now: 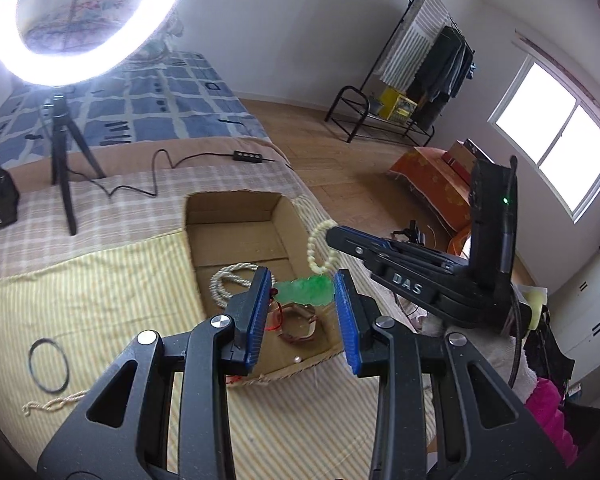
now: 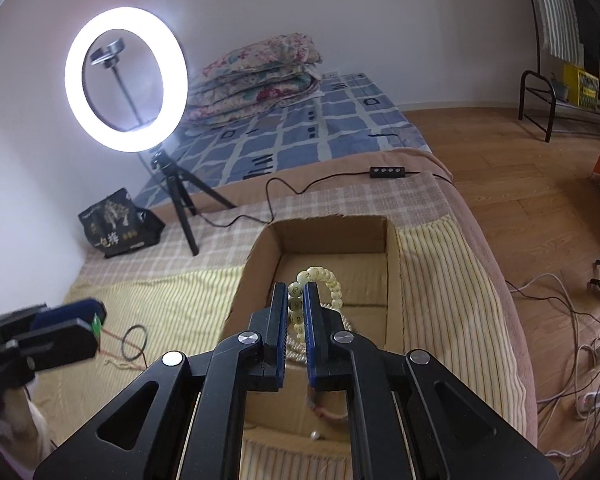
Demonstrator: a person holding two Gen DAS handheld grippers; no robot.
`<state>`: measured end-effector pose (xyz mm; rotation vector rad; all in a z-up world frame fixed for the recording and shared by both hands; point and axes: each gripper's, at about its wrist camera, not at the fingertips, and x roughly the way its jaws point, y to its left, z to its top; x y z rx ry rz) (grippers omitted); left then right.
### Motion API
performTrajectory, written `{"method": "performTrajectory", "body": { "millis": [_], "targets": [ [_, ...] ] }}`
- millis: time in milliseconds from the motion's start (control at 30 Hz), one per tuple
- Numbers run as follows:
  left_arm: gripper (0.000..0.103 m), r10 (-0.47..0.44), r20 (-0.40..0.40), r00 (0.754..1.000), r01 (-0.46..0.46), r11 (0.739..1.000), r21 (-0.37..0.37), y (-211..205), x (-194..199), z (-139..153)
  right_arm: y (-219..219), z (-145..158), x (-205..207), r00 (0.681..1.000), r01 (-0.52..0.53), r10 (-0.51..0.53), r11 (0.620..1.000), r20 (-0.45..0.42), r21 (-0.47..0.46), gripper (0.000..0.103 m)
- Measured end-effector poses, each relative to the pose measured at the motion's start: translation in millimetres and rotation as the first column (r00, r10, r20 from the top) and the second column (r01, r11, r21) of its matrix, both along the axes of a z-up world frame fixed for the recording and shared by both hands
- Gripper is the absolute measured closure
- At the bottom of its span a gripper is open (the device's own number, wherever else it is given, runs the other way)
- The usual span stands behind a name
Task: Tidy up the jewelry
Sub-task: 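Carry the jade pendant in the left tool and bracelet in the right tool over the box, then open the left tool over the box while the right tool releases the bracelet inside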
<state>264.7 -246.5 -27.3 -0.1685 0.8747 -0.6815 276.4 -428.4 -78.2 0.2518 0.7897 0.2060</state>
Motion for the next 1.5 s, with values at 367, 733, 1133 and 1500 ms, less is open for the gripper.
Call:
{"method": "performTrajectory", "body": {
  "millis": [367, 733, 1133, 1500],
  "targets": [
    [0.071, -0.031, -0.033, 0.999, 0.032, 0.999, 0.026, -31.1, 23.2, -29.1, -19.0, -39.5, 40.4, 0.999, 0.029, -0.027, 0.998, -0.043, 0.048, 0.097],
    [0.071, -0.047, -0.082, 0.995, 0.053, 0.996, 0.069, -35.2, 31.4, -71.4, -20.7, -63.6, 67.0, 0.997, 0.038, -0.034, 0.998, -0.074, 0.053, 0.097],
    [0.071, -0.055, -0.099, 0.994, 0.064, 0.994, 0.093, -35.9, 34.7, -86.9, -13.0, -71.6, 75.0, 0.996, 0.030, -0.028, 0.999, -0.086, 0.021, 0.096],
    [0.033, -0.043, -0.073, 0.996, 0.054, 0.986, 0.159, -39.3, 31.1, -90.5, -15.2, -58.2, 67.9, 0.994, 0.097, -0.098, 0.995, -0.038, -0.026, 0.027]
  ]
}}
